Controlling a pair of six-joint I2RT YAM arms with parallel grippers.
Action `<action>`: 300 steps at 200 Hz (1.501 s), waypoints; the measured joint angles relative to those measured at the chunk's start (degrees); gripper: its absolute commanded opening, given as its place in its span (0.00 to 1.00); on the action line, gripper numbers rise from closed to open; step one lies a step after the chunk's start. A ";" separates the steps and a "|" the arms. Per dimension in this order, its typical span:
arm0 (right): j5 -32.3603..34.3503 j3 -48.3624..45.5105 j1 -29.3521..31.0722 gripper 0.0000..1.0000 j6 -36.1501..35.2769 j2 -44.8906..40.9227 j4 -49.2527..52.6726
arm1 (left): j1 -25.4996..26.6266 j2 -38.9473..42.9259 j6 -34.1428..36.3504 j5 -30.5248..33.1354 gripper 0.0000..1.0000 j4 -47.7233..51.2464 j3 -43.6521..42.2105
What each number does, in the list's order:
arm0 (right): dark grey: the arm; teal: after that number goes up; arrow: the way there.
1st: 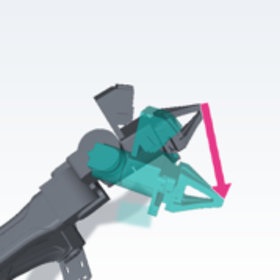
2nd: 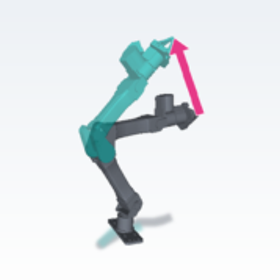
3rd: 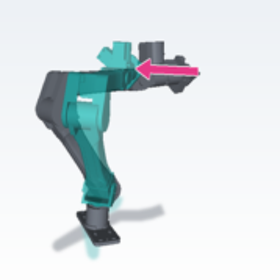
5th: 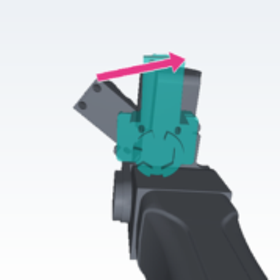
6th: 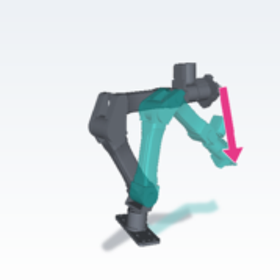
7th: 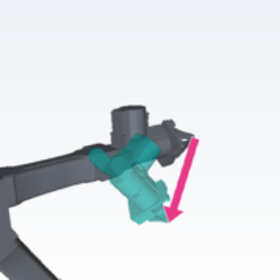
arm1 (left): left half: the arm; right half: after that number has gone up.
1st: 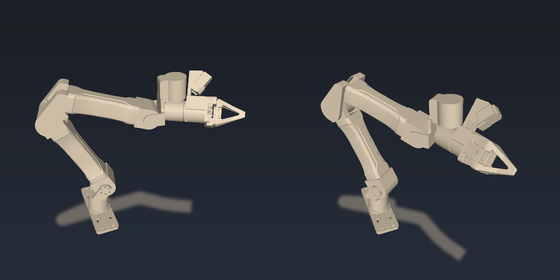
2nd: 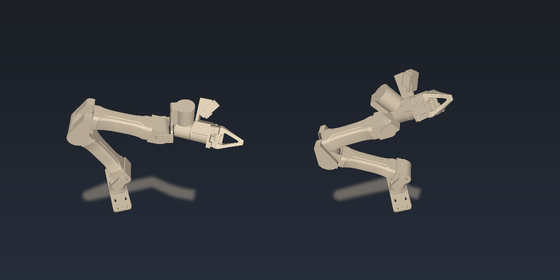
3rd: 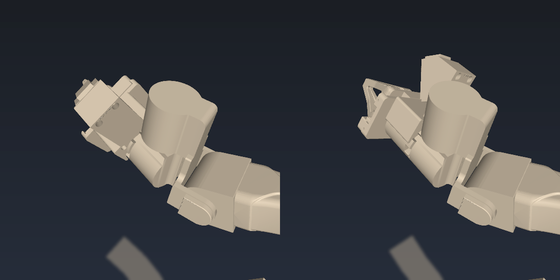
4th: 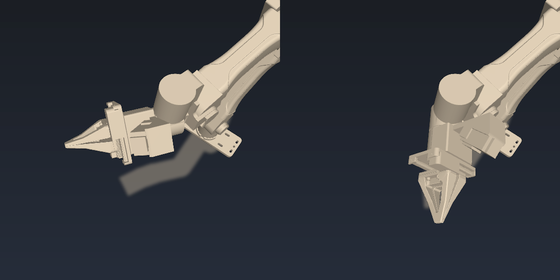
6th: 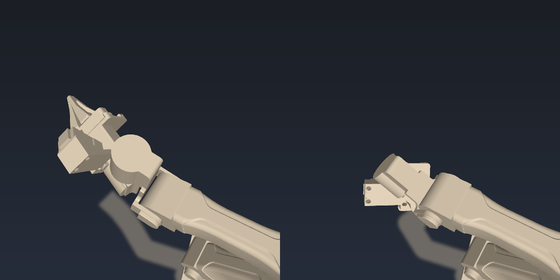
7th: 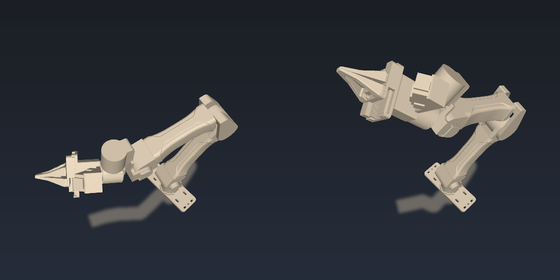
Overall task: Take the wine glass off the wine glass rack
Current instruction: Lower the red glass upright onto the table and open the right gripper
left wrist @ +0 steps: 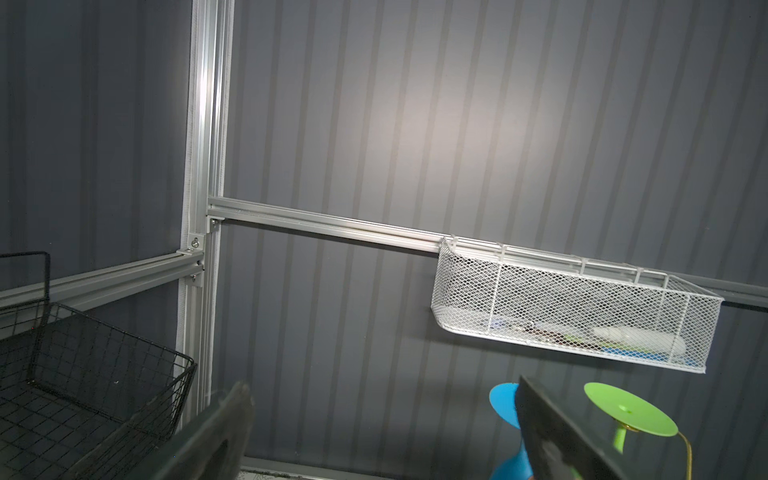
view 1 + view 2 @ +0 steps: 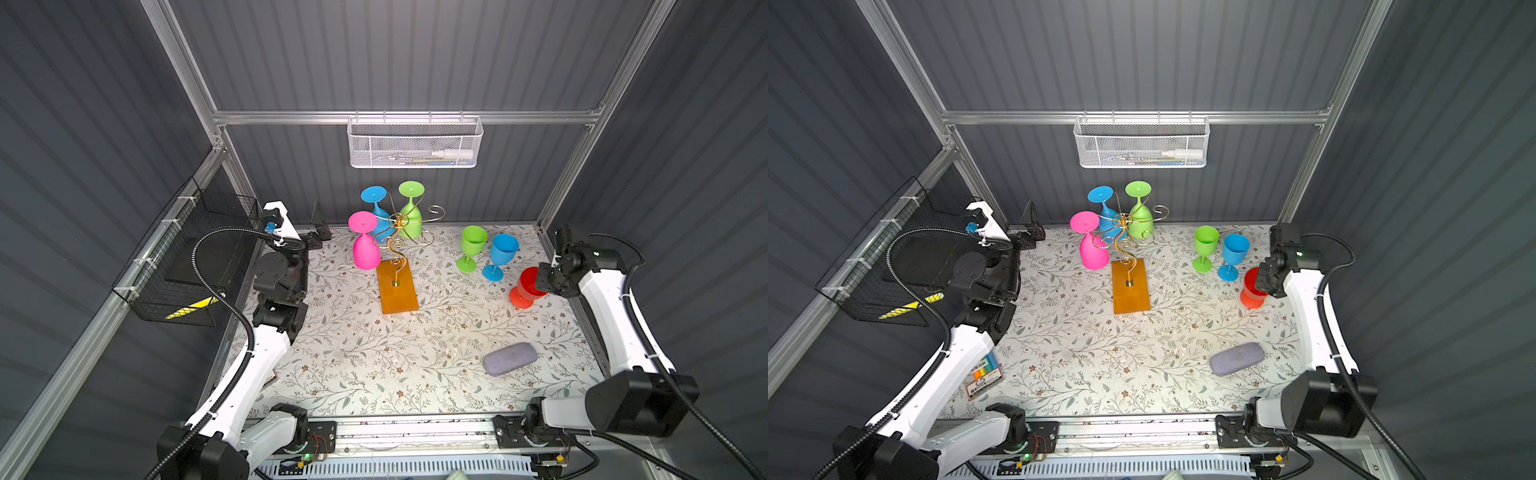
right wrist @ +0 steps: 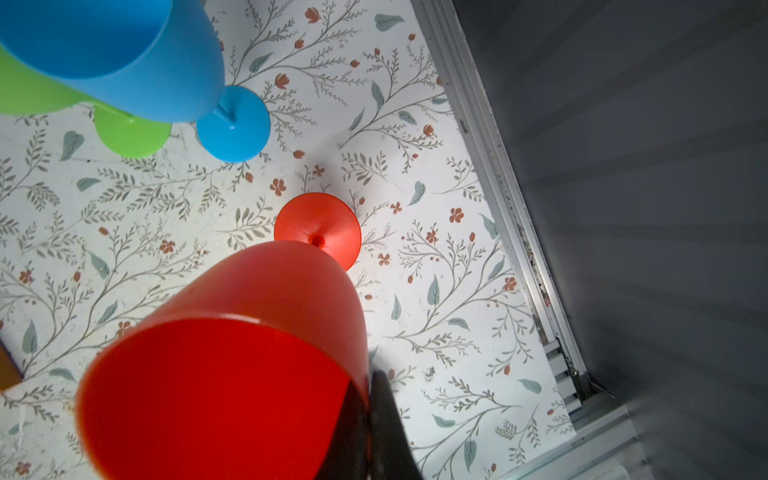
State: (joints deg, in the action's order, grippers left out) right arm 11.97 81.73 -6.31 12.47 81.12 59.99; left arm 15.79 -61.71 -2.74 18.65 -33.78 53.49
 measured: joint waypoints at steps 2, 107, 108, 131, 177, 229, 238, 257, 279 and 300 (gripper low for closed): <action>0.00 0.24 -0.11 0.00 -0.04 0.31 -0.15 | 0.00 0.02 0.00 0.02 1.00 0.07 0.00; -1.90 18.56 -2.91 0.00 -2.73 23.96 -3.19 | 0.00 0.37 2.34 2.58 0.99 2.27 0.00; -1.92 18.71 -2.93 0.00 -2.75 24.28 -3.21 | 0.00 0.37 2.36 2.58 0.99 2.29 0.00; -2.60 21.35 -3.32 0.00 -3.08 27.93 -3.23 | 0.00 0.31 2.89 2.89 1.00 2.71 0.00; -3.26 26.25 -4.00 0.00 -3.93 31.65 -2.75 | 0.00 -0.59 4.22 3.87 1.00 2.95 0.02; -3.67 27.12 -4.22 0.05 -4.76 32.04 -1.73 | 0.00 -1.79 4.98 4.28 1.00 3.15 0.02; -3.69 27.12 -4.24 0.08 -4.92 32.04 -1.70 | 0.00 -1.86 5.09 4.31 1.00 3.17 0.02; -3.85 27.12 -4.33 0.11 -5.22 32.04 -1.55 | 0.00 -1.90 5.20 4.33 0.99 3.17 0.02; -4.28 27.17 -4.48 0.18 -5.33 32.04 -1.09 | 0.00 -1.97 5.44 4.35 1.00 3.19 0.11; -4.68 28.26 -4.59 0.21 -5.66 32.09 -0.13 | 0.00 -1.97 5.81 4.76 1.00 3.30 0.13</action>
State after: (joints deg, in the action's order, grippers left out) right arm 7.29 110.00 -10.90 6.81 113.21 59.86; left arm 15.79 -63.68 3.07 23.42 -30.48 53.63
